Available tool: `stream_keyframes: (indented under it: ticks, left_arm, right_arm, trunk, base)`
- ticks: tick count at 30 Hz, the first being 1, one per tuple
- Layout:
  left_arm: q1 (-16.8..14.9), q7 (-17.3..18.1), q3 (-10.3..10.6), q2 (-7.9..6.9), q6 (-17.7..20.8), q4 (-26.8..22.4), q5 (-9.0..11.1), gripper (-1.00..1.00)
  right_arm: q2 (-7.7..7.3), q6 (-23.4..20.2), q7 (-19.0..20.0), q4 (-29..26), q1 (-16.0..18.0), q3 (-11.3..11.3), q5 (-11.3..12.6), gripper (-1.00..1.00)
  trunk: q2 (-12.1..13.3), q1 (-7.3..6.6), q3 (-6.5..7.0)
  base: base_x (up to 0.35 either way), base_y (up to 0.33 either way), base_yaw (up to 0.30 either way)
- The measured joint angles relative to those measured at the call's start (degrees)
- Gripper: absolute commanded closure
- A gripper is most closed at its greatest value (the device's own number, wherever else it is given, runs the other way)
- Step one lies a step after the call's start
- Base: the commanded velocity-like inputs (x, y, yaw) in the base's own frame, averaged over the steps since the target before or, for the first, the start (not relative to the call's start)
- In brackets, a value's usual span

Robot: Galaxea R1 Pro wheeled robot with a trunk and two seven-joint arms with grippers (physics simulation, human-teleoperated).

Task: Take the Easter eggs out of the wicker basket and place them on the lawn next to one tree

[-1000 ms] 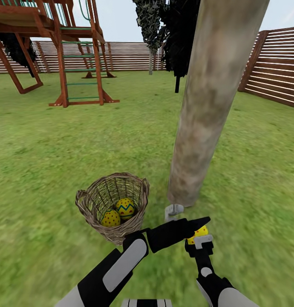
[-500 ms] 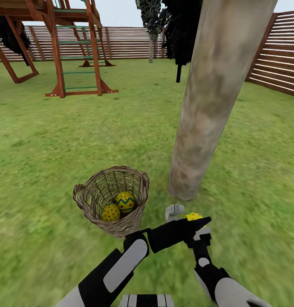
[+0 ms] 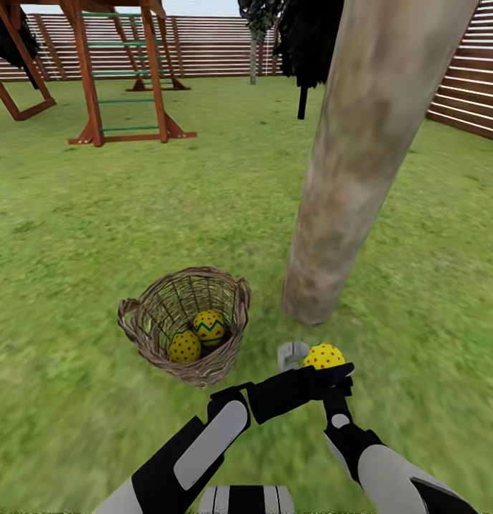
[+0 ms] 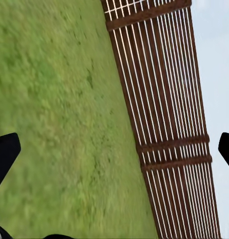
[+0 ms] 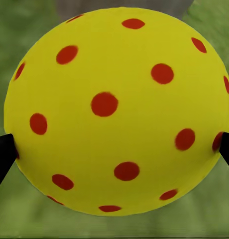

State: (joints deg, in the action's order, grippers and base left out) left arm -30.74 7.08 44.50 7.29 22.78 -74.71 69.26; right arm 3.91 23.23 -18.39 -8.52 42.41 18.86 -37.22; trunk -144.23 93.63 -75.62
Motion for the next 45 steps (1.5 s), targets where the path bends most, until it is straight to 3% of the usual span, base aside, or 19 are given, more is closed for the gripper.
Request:
stream_keyframes:
  ticks: [37,40,45]
  left_arm:
    - [0.00,-0.18,0.09,0.00,0.00,0.09,-0.04,-1.00]
    - [0.00,-0.18,0.09,0.00,0.00,0.09,-0.04,-1.00]
    - [0.00,-0.18,0.08,0.01,0.00,0.08,-0.04,-1.00]
  right_arm:
    - [0.02,0.00,-0.39,-0.94,0.35,0.41,0.03,1.00]
    - [0.02,-0.08,-1.84,-0.94,0.35,0.41,0.00,1.00]
    - [0.02,2.23,-2.44,-1.34,0.37,0.52,0.00,1.00]
  trunk:
    - [-0.50,0.95,-8.20]
    - [-0.54,1.03,-8.87]
    - [-0.61,1.14,-9.97]
  base:
    - [0.000,0.000,0.000]
    - [0.000,0.000,0.000]
    - [0.000,0.000,0.000]
